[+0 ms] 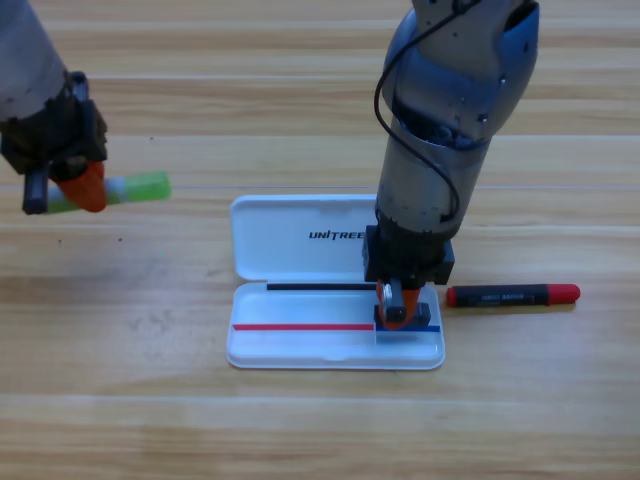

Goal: Clean up eraser and pencils

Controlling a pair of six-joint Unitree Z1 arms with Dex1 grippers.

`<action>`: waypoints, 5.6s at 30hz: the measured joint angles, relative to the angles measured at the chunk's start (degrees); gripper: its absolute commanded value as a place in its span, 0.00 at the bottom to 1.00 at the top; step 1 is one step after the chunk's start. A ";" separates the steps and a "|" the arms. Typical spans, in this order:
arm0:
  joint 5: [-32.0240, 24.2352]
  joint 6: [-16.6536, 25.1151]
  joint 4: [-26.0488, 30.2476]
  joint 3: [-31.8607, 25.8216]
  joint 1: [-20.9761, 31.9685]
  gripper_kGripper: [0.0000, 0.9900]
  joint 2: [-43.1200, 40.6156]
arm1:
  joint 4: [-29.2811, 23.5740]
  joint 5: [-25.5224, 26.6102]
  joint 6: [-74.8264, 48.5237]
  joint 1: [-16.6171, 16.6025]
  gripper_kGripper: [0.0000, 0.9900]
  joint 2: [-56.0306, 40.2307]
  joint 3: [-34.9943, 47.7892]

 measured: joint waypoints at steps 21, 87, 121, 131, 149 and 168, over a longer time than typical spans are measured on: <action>0.01 0.00 1.64 0.00 0.02 0.00 -1.50 | 0.00 -0.72 0.00 0.00 0.50 0.01 0.32; -8.19 -7.57 6.54 -18.96 -19.06 0.00 24.29 | -9.01 -2.40 -22.24 -15.15 0.15 -1.36 13.56; -8.44 -7.58 6.45 -18.95 -19.07 1.00 25.55 | -0.23 -5.02 -14.70 -15.21 0.00 -3.56 12.37; -8.31 -7.72 7.47 -18.96 -19.06 1.00 24.83 | 8.02 -0.12 -12.31 -12.77 0.00 -7.55 9.56; -10.86 7.06 17.90 -11.42 11.79 1.00 -5.78 | 11.05 0.14 -3.13 -0.64 0.00 3.33 -18.08; -12.77 7.06 17.03 -6.34 13.90 1.00 -6.09 | 11.61 -1.99 -3.13 -0.13 0.00 13.28 -24.49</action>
